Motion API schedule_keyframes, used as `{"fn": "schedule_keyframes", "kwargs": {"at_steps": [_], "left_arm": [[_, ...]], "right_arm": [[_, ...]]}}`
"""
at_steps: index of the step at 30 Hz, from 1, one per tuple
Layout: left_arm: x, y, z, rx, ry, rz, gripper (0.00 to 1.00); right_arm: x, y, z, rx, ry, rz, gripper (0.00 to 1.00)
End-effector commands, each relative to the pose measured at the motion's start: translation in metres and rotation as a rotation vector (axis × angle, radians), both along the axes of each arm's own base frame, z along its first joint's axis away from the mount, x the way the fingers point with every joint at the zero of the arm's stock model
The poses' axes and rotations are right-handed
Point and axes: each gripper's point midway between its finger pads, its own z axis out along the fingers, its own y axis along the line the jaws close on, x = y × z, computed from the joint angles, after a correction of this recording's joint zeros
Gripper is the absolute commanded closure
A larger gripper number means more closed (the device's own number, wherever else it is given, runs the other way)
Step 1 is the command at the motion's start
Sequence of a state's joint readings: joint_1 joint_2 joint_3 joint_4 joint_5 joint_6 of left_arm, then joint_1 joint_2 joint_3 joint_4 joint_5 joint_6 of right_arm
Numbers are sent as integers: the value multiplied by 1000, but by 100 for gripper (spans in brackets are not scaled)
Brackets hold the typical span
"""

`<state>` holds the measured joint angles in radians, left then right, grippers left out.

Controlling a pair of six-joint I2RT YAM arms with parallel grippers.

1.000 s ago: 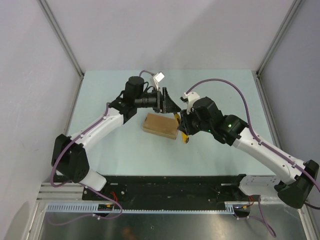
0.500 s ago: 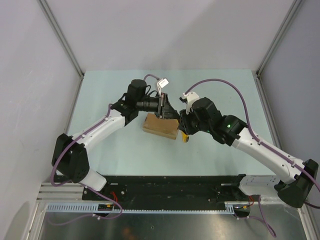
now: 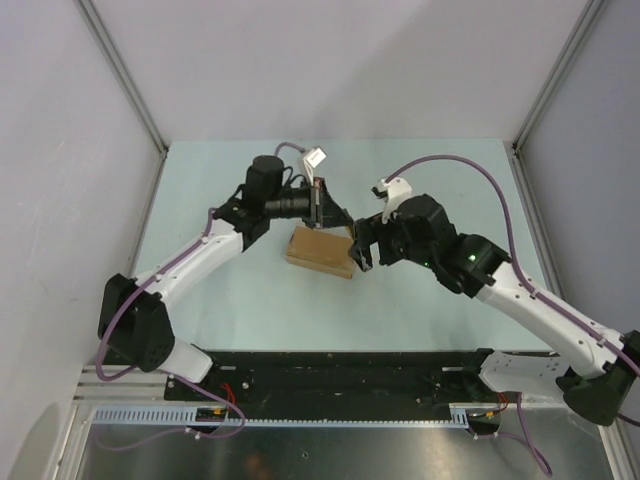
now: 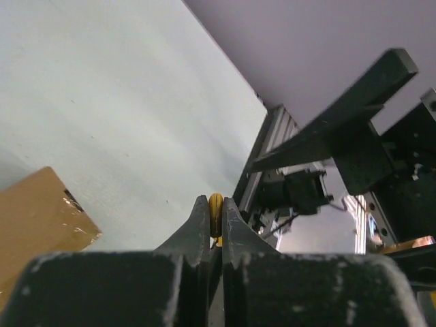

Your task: Unpack the express box

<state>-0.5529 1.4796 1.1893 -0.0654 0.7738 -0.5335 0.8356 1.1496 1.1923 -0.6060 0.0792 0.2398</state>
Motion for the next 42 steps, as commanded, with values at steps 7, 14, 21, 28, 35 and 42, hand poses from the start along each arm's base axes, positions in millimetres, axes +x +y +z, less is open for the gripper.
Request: {"fn": "schedule_keyframes", "kwargs": {"at_steps": [7, 14, 21, 28, 35, 42], "left_arm": [[48, 52, 145, -219, -143, 318, 100], [44, 74, 205, -436, 63, 335, 100], [23, 81, 241, -644, 128, 293, 100], [8, 85, 249, -700, 99, 304, 100], [7, 91, 249, -707, 71, 319, 100], [6, 85, 234, -694, 94, 314, 100]], "right_arm": [[13, 0, 126, 526, -150, -153, 5], [11, 11, 206, 875, -252, -108, 7], [13, 21, 243, 1047, -301, -58, 14], [26, 33, 246, 1120, -269, -38, 10], [29, 25, 249, 1129, -283, -78, 12], [27, 30, 261, 1191, -281, -3, 29]]}}
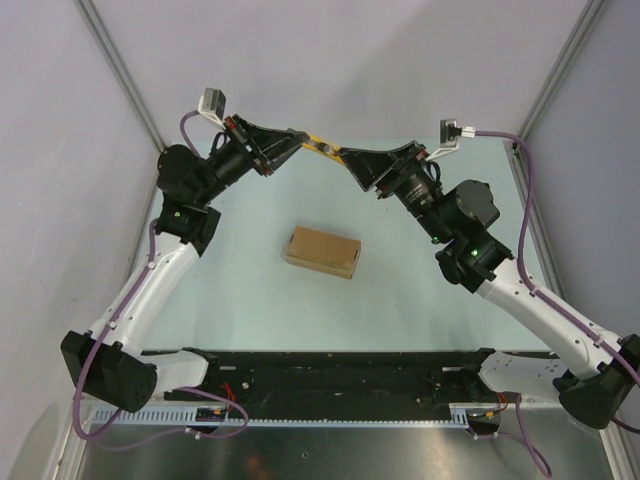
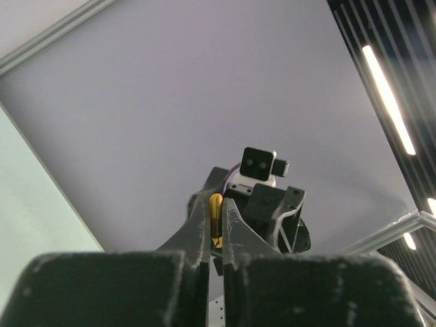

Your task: Unpack the express box

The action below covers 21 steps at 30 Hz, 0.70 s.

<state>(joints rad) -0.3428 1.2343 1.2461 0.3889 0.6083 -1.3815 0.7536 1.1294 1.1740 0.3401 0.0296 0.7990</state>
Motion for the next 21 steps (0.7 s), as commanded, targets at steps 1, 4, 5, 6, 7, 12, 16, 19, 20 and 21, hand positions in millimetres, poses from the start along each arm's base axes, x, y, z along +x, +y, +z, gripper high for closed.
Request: {"fn": "schedule_keyframes", "kwargs": {"at_steps": [1, 4, 5, 6, 7, 12, 16, 19, 20, 21], "left_arm": [[-11, -1, 3, -20, -25, -15, 100], [-11, 0, 1, -18, -35, -9, 100], [-11, 0, 2, -16, -45, -5, 100], [-11, 0, 2, -15, -47, -3, 100], [-10, 0, 0, -13, -44, -2, 100], [-8, -1, 1, -11, -66, 4, 100], [-7, 0, 3, -7, -90, 16, 100], [-8, -1, 4, -1, -114, 9, 100], [-9, -2, 4, 4, -124, 12, 100], [-9, -1, 4, 4, -126, 14, 100]], "right_arm": [[-11, -1, 29, 100, -74, 77, 33], [-11, 1, 27, 107, -59, 109, 42], [-10, 1, 26, 106, -53, 110, 44], [-10, -1, 27, 106, -53, 110, 45], [-11, 0, 25, 99, -48, 117, 45], [-10, 1, 16, 67, -19, 120, 25], [-12, 5, 9, 58, 18, 152, 35], [-14, 3, 10, 80, 49, 159, 54], [-14, 2, 10, 83, 55, 153, 59], [-14, -1, 12, 92, 57, 147, 65]]}}
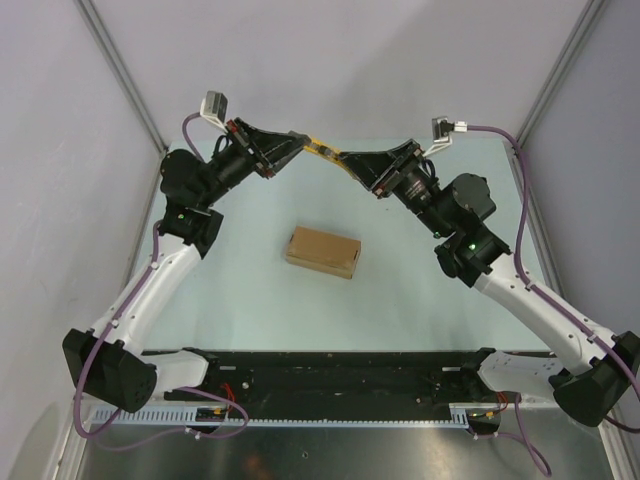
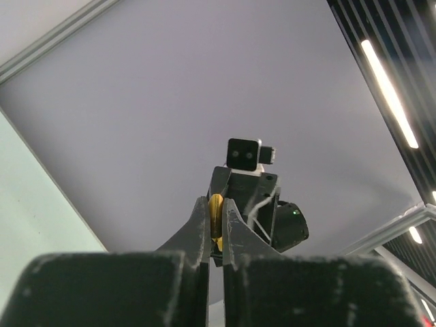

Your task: Unpack the express box

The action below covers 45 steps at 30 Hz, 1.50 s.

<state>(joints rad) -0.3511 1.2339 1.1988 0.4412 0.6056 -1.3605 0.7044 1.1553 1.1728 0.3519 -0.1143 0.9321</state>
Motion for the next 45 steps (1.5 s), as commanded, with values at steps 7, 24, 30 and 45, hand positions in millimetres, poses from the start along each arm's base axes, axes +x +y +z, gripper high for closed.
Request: {"fn": "schedule_keyframes", "kwargs": {"at_steps": [7, 24, 30, 45], "left_arm": [[-18, -2, 1, 75, -182, -33, 19], [-26, 6, -66, 334, -396, -250, 6], [-42, -9, -65, 327, -406, -357, 0], [-64, -38, -81, 306, -332, -520, 60]], "right_arm": [[-2, -23, 12, 39, 42, -25, 100], [-44, -54, -31, -196, 122, 184, 100], [-42, -47, -48, -246, 149, 203, 100], [-46, -38, -62, -331, 84, 248, 100]]}}
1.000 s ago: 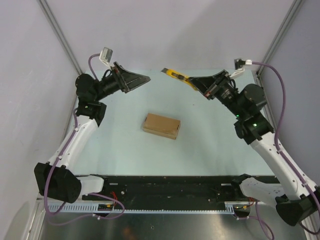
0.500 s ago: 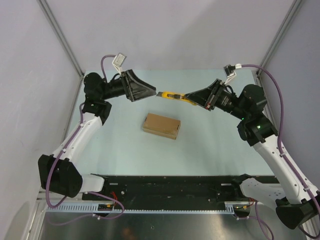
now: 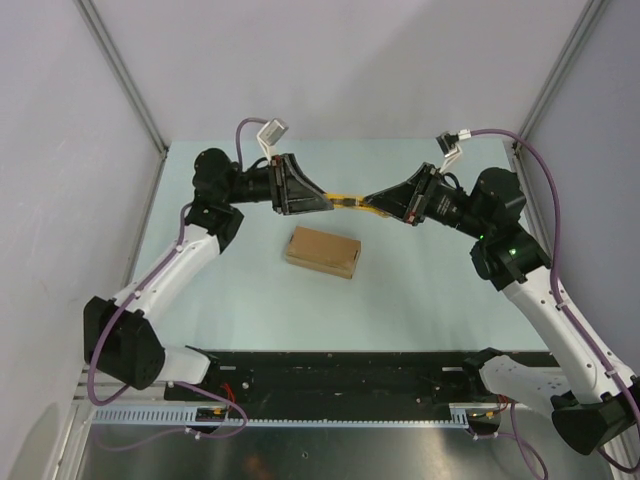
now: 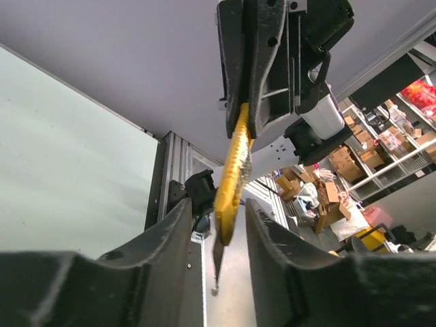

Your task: Unpack the express box

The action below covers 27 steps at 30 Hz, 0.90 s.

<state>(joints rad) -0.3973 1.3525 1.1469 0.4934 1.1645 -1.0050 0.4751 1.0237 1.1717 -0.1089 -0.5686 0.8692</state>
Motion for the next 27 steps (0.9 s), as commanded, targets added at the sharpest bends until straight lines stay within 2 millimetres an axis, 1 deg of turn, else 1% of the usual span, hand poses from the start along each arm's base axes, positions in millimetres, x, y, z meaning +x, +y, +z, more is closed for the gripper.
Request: {"fn": "schedule_keyframes", "kwargs": {"at_steps": [1, 3, 4, 5, 6, 7, 8, 9, 11, 12, 13, 14, 15, 16, 17, 18, 20, 21, 27], "left_arm": [[-5, 0, 13, -9, -20, -44, 68], [-7, 1, 13, -8, -22, -53, 76], [-7, 1, 13, -7, -23, -52, 86], [-7, 1, 13, -8, -22, -51, 94], [-7, 1, 13, -11, -14, -42, 100], [-7, 1, 14, -13, -14, -38, 100], [-6, 2, 16, -17, -13, -28, 100], [-7, 2, 18, -22, -5, -21, 100], [-4, 2, 22, -38, 5, 15, 100], [-5, 3, 26, -46, 18, 25, 100], [-1, 3, 29, -59, 26, 55, 100], [-1, 4, 32, -68, 32, 69, 100], [1, 4, 34, -78, 50, 86, 100], [-2, 5, 39, -93, 44, 101, 100], [1, 5, 46, -127, 36, 144, 100], [0, 4, 49, -140, 19, 158, 100], [-2, 1, 56, -165, 14, 180, 100], [-3, 0, 57, -175, 23, 182, 100], [-10, 4, 67, -231, 58, 212, 100]], "right_arm": [[-12, 2, 8, -28, -87, 59, 100], [-13, 2, 9, -30, -102, 63, 100], [-14, 1, 10, -29, -110, 64, 100], [-14, 1, 11, -28, -116, 65, 100], [-15, 1, 11, -28, -114, 69, 100], [-16, 1, 11, -29, -116, 75, 100], [-17, 2, 12, -26, -121, 82, 96], [-17, 2, 13, -27, -130, 82, 71], [-17, 2, 17, -22, -143, 53, 41], [-17, 3, 18, -17, -146, 44, 25], [-17, 5, 21, -7, -147, 44, 20], [-19, 7, 27, 14, -159, 41, 17], [-19, 9, 30, 30, -155, 42, 15], [-21, 12, 35, 52, -149, 48, 14], [-22, 14, 45, 84, -180, 38, 14], [-29, 18, 50, 101, -189, 47, 14], [-29, 19, 61, 137, -209, 18, 16], [-29, 20, 63, 148, -211, 17, 18], [-26, 21, 76, 199, -229, 8, 21]]}}
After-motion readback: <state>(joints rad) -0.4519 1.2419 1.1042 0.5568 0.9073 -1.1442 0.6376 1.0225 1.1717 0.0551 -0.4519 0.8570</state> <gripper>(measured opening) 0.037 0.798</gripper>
